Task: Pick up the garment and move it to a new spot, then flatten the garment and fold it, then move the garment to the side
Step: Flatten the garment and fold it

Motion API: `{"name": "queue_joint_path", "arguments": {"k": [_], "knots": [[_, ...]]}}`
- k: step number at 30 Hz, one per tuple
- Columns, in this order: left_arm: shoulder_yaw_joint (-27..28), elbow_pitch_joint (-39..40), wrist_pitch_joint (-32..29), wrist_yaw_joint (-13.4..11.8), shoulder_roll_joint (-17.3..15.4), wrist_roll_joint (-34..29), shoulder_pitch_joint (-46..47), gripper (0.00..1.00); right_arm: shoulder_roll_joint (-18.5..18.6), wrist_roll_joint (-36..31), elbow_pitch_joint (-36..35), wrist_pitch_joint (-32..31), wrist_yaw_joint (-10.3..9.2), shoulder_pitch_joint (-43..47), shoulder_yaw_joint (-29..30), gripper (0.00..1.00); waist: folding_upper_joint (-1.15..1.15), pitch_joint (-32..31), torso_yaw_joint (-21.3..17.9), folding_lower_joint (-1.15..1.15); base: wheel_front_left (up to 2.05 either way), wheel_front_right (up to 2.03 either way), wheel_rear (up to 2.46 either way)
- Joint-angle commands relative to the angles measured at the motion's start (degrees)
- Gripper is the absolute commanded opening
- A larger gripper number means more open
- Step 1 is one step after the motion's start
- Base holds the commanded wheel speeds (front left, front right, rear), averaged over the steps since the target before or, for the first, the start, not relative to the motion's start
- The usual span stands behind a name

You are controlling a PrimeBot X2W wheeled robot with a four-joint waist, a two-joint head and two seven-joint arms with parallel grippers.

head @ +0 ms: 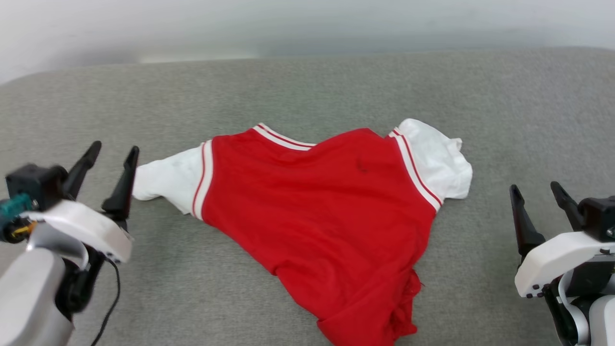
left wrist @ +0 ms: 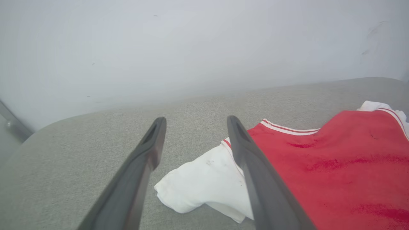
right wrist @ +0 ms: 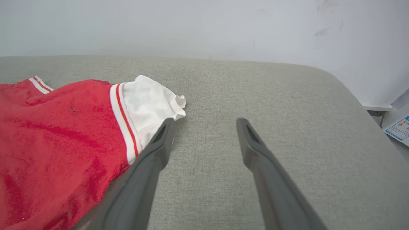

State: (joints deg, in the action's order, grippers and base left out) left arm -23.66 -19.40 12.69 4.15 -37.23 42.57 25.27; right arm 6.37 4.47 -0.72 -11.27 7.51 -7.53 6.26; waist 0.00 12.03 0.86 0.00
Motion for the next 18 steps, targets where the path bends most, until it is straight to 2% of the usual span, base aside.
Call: {"name": "queue_joint_path", "arguments": {"k": [1, 9, 12, 18], "knots": [[0.5, 1.8, 1.0, -0.8, 0.3, -0.9, -1.8, 1.0, 0.8, 0.5, -0.6, -1.0, -0.04, 0.6, -0.6, 1.0, 0.0, -1.1, 1.1, 0.0, 0.0, 0.0, 0.0], [7.1, 17.1, 2.6, -7.2, 5.3, -5.3, -14.2, 1.0, 7.0, 5.2, -1.1, -17.0, -0.04, -2.4, -7.0, 1.0, 0.0, -1.7, 4.9, 0.0, 0.0, 0.0, 0.0], [8.5, 20.7, 2.5, -8.0, 7.4, -7.3, -17.7, 1.0, 8.9, 5.8, 0.7, -23.9, -0.04, -4.9, -8.4, 1.0, 0.0, -1.1, 6.4, 0.0, 0.0, 0.0, 0.0], [7.8, 23.0, 2.5, -6.8, 9.3, -9.8, -20.3, 1.0, 11.3, 5.8, 6.9, -34.2, -0.04, -11.0, -9.5, 1.0, 0.0, 0.3, 9.7, 0.0, 0.0, 0.0, 0.0]]}}
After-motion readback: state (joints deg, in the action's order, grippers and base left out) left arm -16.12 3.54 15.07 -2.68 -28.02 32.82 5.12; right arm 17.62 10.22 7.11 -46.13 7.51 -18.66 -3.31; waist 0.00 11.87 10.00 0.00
